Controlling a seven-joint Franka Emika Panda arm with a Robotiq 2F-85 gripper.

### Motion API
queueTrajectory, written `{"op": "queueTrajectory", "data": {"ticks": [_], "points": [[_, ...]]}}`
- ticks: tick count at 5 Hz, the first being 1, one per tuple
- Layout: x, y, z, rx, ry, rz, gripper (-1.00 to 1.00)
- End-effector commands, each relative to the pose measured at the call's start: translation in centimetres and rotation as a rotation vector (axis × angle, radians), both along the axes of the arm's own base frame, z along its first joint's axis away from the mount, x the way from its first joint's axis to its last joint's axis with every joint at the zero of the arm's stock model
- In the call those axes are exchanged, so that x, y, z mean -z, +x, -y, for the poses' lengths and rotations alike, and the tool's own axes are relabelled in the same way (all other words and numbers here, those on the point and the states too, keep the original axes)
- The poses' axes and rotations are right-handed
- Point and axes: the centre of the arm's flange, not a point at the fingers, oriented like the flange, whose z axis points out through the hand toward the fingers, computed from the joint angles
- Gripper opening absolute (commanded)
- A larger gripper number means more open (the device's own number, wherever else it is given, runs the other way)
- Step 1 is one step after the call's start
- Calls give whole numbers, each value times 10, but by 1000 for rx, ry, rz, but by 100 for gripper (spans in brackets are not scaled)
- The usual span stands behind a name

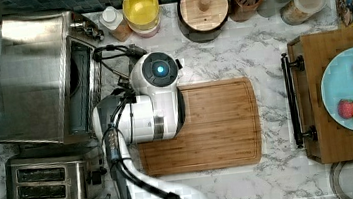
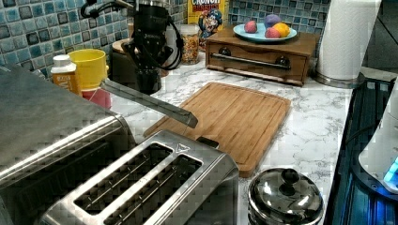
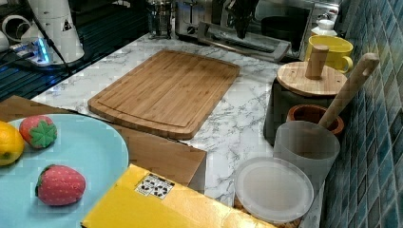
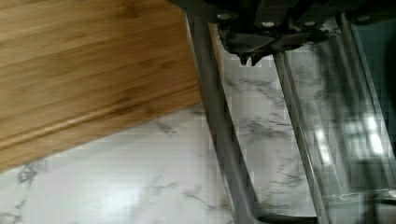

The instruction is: Close the oven.

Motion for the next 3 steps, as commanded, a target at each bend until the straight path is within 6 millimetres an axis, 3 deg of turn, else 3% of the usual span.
{"op": "queueTrajectory", "data": {"ticks": [1, 2, 3], "points": [[-149, -39, -279, -315, -132, 266, -100], [-136, -21, -283, -261, -201, 242, -100], [-141, 1, -264, -205, -119, 181, -100]]}}
